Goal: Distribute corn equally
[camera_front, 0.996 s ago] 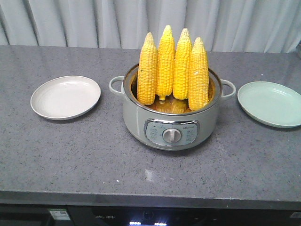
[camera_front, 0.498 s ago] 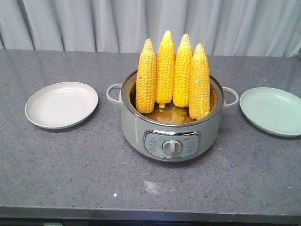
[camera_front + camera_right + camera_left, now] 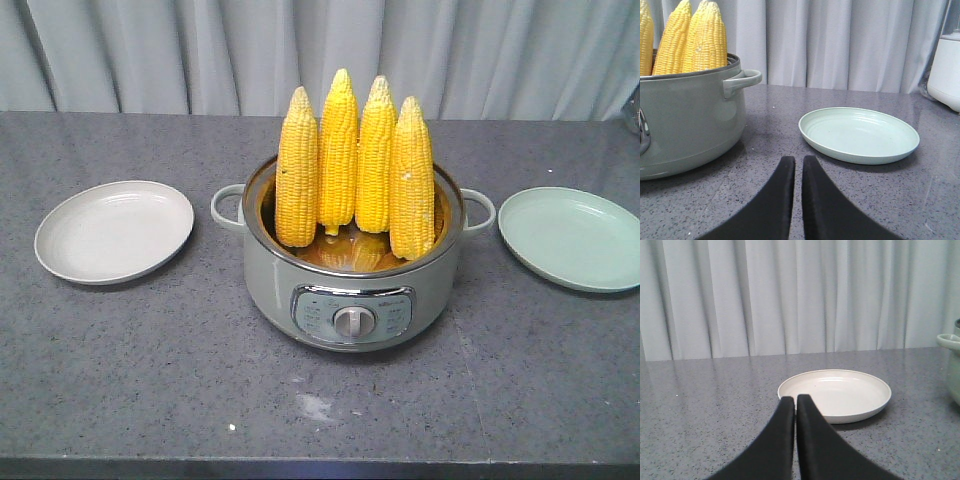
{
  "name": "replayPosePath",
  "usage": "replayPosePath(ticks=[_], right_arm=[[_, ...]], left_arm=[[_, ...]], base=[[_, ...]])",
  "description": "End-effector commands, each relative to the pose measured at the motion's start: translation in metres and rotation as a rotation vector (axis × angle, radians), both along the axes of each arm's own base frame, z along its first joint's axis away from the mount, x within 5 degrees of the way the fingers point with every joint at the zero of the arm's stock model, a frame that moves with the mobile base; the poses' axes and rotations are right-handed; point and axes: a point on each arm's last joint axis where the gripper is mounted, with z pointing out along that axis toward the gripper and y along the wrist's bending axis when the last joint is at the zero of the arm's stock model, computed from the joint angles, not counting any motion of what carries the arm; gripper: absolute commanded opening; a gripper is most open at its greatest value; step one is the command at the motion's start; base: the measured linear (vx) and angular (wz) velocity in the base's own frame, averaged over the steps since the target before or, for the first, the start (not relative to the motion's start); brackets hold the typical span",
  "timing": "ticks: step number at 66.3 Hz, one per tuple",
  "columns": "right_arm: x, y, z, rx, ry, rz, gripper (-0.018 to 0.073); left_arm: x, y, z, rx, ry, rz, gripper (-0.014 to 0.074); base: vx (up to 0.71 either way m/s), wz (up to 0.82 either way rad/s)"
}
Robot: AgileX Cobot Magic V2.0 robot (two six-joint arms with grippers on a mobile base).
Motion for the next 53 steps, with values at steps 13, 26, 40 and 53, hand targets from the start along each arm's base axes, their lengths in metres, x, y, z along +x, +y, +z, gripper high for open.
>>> replayPosePath(ticks=[13, 26, 40, 53], right_arm=[[0.0002, -0.0003, 0.0047, -0.006, -0.073, -0.006, 0.0036], [0.0002, -0.0003, 0.0047, -0.006, -0.073, -0.006, 0.0036], [0.0002, -0.0003, 0.0047, -0.006, -0.073, -0.006, 0.0036], [0.0002, -0.0003, 0.0047, -0.006, -0.073, -0.006, 0.0036]], left_arm=[[-0.0014, -0.0009, 0.0026, -0.006, -0.073, -0.014, -0.0006], [-0.0014, -0.0009, 0.0026, -0.006, -0.073, -0.014, -0.0006], [-0.0014, -0.0009, 0.0026, -0.006, -0.073, -0.014, -0.0006], [-0.0014, -0.0009, 0.0026, -0.006, -0.073, -0.014, -0.0006]], base=[[0.01, -0.02], [0.00, 0.00], [0.00, 0.00], [0.01, -0.02]])
